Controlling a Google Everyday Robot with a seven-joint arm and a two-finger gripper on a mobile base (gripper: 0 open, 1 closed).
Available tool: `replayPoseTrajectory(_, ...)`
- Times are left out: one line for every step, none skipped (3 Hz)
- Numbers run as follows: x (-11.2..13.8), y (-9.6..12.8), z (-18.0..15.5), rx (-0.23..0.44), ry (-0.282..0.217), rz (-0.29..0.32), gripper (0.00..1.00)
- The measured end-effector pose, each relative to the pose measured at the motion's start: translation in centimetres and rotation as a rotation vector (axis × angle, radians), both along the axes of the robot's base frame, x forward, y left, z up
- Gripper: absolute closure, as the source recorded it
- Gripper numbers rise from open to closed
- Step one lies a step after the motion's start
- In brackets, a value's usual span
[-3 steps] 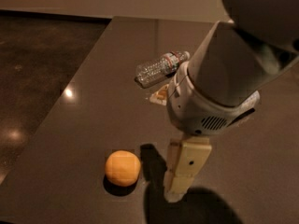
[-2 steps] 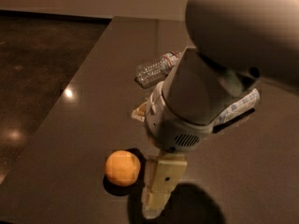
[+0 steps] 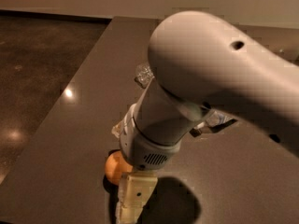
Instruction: Move orange near water bottle
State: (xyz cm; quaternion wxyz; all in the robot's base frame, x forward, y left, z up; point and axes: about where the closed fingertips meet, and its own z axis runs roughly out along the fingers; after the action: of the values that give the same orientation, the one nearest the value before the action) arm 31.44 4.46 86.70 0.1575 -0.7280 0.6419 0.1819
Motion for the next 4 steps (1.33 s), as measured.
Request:
replayPoseTrajectory(0.3,0.7,-1.2,0.006,-0.012,-0.022,0.00)
replayPoseTrajectory(1.2,0.4,-2.3,-0.002,-0.030,-0.043,0.17)
replayPoseTrajectory(2.3,-0.4,-2.6,-0.008,-0.041,-0.064,0.41)
replayPoseTrajectory(3.0,-0.5,-2.1,-0.005,-0.031,-0.065,0.64)
